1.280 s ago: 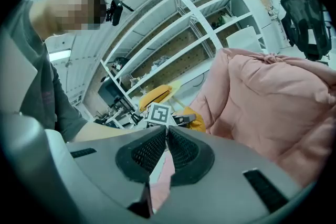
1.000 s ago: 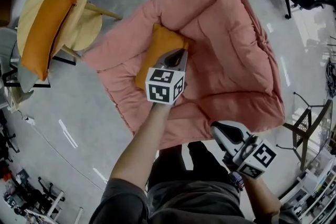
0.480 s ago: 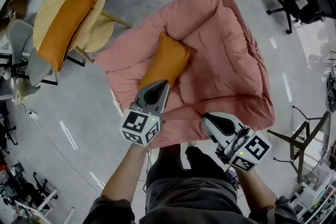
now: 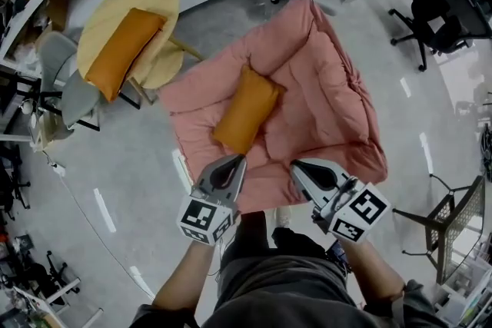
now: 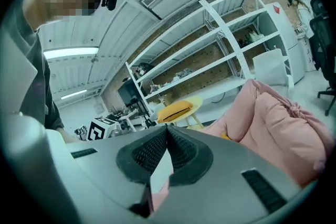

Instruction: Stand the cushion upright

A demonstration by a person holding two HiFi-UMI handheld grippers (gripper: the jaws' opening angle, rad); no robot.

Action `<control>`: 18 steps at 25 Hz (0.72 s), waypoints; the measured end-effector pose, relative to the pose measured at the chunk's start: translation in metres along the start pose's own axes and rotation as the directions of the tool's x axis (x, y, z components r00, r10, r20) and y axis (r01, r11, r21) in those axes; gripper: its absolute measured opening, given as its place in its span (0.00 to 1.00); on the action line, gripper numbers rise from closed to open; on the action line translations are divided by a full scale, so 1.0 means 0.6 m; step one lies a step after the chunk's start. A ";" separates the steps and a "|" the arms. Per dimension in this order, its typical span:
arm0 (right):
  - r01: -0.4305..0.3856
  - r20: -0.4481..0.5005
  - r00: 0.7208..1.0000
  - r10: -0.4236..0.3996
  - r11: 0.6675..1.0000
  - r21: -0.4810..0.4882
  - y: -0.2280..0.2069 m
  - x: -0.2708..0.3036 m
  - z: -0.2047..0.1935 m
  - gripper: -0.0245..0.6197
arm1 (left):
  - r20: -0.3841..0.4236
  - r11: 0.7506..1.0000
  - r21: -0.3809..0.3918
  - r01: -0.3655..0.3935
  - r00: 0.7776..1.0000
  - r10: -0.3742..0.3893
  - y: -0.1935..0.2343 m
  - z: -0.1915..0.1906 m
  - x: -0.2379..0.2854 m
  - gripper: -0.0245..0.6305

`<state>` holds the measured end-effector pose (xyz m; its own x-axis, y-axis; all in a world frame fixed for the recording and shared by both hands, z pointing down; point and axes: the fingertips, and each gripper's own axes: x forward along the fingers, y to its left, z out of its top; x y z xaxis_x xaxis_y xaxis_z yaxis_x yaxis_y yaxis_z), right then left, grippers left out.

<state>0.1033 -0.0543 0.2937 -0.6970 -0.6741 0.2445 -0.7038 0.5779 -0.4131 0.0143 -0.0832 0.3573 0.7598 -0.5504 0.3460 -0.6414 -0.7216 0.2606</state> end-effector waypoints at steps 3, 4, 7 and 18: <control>-0.018 -0.008 1.000 0.018 1.000 -0.022 0.018 -0.012 0.007 0.06 | 0.004 1.000 0.024 0.000 1.000 0.000 -0.029 0.015 -0.019 0.05; -0.021 -0.011 1.000 0.020 0.999 -0.026 0.021 -0.015 0.008 0.06 | 0.008 0.999 0.033 -0.002 1.000 0.001 -0.036 0.020 -0.024 0.05; -0.022 -0.015 1.000 0.021 0.999 -0.035 0.028 -0.021 0.010 0.06 | 0.024 0.999 0.040 -0.012 1.000 0.011 -0.046 0.033 -0.036 0.05; -0.023 -0.025 0.999 0.022 0.998 -0.052 0.039 -0.030 0.009 0.06 | 0.048 0.999 0.041 -0.024 0.999 0.022 -0.055 0.045 -0.045 0.05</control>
<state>0.1001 -0.0314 0.2749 -0.7154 -0.6498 0.2569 -0.6938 0.6167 -0.3721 0.0177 -0.0559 0.3150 0.7496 -0.5857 0.3083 -0.6547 -0.7246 0.2154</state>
